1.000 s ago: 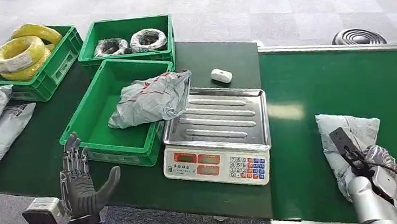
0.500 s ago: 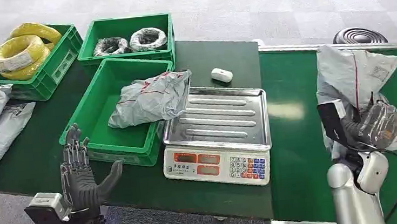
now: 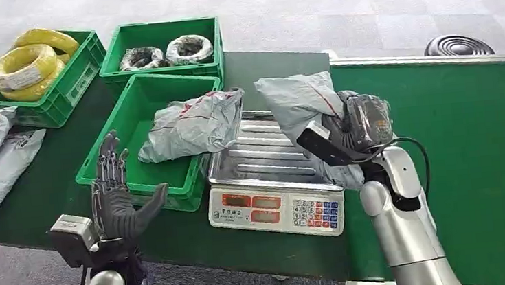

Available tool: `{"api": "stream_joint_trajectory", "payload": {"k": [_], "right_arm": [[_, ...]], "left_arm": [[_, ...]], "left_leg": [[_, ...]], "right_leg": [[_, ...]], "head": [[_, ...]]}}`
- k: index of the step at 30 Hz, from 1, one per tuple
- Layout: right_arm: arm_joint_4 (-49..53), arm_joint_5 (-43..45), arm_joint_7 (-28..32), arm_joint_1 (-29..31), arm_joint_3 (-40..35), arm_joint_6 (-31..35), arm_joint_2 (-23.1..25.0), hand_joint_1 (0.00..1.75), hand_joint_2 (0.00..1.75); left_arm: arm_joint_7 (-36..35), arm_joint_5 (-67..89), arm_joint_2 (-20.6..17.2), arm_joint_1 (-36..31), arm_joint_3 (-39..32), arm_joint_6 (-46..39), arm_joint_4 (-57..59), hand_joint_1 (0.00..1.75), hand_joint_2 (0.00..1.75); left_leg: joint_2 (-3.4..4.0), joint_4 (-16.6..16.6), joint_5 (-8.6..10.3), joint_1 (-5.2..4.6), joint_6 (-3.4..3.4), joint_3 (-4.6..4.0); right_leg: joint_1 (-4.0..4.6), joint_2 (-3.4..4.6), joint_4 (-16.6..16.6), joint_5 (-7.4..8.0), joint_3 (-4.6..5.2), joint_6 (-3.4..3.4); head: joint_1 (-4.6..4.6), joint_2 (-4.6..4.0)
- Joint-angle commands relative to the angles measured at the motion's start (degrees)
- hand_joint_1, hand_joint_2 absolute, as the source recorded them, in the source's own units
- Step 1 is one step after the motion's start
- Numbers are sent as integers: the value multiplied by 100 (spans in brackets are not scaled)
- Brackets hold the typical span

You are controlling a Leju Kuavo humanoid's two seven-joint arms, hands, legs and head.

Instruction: Moved the parcel from conveyor to table for the left to box.

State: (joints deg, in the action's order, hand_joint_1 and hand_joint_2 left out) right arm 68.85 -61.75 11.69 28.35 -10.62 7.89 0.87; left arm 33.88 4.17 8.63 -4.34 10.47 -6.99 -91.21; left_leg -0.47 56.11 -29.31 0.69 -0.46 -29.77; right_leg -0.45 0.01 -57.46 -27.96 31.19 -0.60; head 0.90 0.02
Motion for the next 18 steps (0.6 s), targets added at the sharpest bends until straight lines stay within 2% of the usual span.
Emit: {"api": "stream_joint_trajectory", "payload": {"k": [1, 4, 5, 6, 8, 14, 18], "right_arm": [[-1142, 177, 399, 686, -174, -107, -1, 175, 0], [-1192, 203, 449, 647, -145, -80, -13, 175, 0], [-1193, 203, 456, 639, -144, -73, -11, 159, 0], [-1167, 158, 384, 587, -104, 61, 2, 2, 0], [-1200, 141, 290, 537, -21, 164, 26, 0, 0], [-766, 1671, 1285, 141, 581, 117, 100, 0, 0], [-729, 1701, 1314, 106, 590, 100, 55, 0, 0]], "left_arm": [[-99, -150, -176, -186, -258, -30, 333, 0, 175], [-96, -157, -145, -83, -279, -18, 269, 0, 175], [-96, -157, -138, -67, -276, -18, 257, 0, 175], [-93, -152, -111, -15, -280, -17, 210, 0, 175], [-93, -130, -110, -17, -242, -25, 220, 0, 175], [-107, -78, -83, -214, -275, -127, 322, 0, 175], [-114, -72, -77, -225, -275, -140, 299, 0, 175]], "left_leg": [[29, -6, 10, -5, 3, -9], [14, -2, 2, -3, 1, -2], [18, -5, 6, -4, 1, -2], [10, -1, 2, -3, 1, -2], [11, -2, 3, -4, 1, -2], [-6, -3, 7, -2, 3, -6], [-3, -1, 9, -3, 3, -11]], "right_leg": [[-3, 25, 5, 18, 18, 2], [-3, 12, 0, 5, 9, 2], [-3, 15, 3, 10, 12, 3], [-2, 9, 0, 4, 9, 2], [-3, 9, 1, 5, 10, 1], [-1, -7, 4, 5, 8, 0], [-2, -6, 4, 8, 14, 1]], "head": [[0, 0], [2, 0], [2, 0], [2, 0], [2, 0], [0, 0], [0, 0]]}}
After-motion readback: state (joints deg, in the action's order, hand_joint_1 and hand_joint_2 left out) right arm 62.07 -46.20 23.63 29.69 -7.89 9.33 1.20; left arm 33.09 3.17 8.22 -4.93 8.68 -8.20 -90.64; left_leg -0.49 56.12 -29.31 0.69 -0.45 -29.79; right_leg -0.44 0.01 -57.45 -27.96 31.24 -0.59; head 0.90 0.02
